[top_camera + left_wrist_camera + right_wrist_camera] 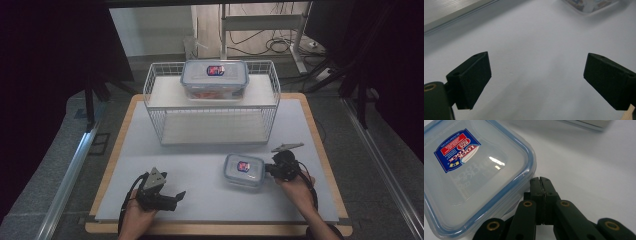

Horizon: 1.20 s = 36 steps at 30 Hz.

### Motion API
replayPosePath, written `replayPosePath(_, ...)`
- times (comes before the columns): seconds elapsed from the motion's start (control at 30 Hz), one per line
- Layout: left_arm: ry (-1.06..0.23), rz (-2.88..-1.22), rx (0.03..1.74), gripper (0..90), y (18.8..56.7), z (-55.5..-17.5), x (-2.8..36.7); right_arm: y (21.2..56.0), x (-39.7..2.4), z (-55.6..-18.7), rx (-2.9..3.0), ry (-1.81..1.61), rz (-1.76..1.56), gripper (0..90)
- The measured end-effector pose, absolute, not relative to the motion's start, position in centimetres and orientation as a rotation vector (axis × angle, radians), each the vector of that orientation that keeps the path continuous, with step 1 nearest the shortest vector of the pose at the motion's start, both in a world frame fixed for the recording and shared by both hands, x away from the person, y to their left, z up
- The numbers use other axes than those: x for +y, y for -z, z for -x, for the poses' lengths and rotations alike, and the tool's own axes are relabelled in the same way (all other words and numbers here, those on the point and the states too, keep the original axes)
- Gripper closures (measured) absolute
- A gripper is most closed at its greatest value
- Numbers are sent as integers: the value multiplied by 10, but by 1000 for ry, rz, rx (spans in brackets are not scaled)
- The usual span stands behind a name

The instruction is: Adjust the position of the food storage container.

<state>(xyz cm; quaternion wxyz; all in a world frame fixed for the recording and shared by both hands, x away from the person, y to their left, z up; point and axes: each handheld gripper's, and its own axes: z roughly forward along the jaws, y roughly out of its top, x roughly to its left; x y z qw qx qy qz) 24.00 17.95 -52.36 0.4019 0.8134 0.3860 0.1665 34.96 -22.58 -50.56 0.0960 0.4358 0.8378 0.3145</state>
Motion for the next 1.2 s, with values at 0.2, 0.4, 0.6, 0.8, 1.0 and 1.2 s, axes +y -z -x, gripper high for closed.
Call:
replayPosePath(0.2,-414,-2060,975,73,524,-240,179,508,-195,-351,2550,-966,-1205,899)
replayPosePath(0.4,-378,-2048,994,73,523,-240,179,510,-172,-350,2590,-969,-1123,899)
replayPosePath(0.6,-399,-2029,986,78,522,-238,184,505,-180,-348,2546,-943,-1047,852)
replayPosePath(0.8,-430,-2023,966,85,524,-239,189,493,-202,-336,2483,-981,-1011,708)
replayPosePath(1.0,-452,-2068,966,36,525,-240,186,490,-216,-325,2455,-1003,-966,496)
replayPosePath(1.2,-451,-2126,969,24,526,-239,182,494,-217,-317,2482,-1024,-916,326)
